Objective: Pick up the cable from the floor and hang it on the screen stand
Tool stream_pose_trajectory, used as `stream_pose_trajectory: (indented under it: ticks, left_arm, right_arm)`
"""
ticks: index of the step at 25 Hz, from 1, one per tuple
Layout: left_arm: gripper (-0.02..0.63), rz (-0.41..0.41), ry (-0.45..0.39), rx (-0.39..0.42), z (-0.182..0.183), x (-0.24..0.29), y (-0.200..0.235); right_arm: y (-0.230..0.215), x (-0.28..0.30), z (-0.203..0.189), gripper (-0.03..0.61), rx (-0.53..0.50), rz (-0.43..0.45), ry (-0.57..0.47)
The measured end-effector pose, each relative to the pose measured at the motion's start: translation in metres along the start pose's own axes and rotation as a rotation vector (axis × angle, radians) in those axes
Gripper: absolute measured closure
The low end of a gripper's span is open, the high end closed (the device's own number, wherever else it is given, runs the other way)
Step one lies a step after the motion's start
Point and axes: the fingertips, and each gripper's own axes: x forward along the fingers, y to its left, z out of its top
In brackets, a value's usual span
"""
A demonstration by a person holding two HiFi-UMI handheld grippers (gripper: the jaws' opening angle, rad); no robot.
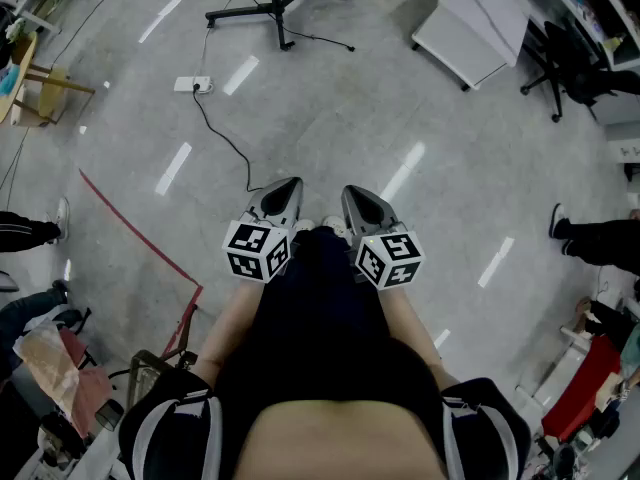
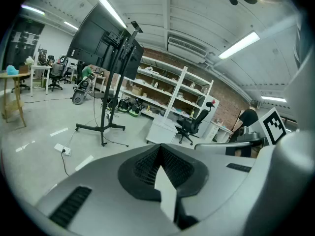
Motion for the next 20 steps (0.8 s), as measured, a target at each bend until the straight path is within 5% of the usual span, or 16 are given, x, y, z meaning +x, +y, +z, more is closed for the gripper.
stream_pose_trajectory:
  ticks: [20]
  left_arm:
    - [0.611,-0.030,-0.025,0.022,0.006,0.008,-0.059]
  right_arm:
    - [-0.015,-0.028,0.032,0.555,-0.019,0.055,-0.067]
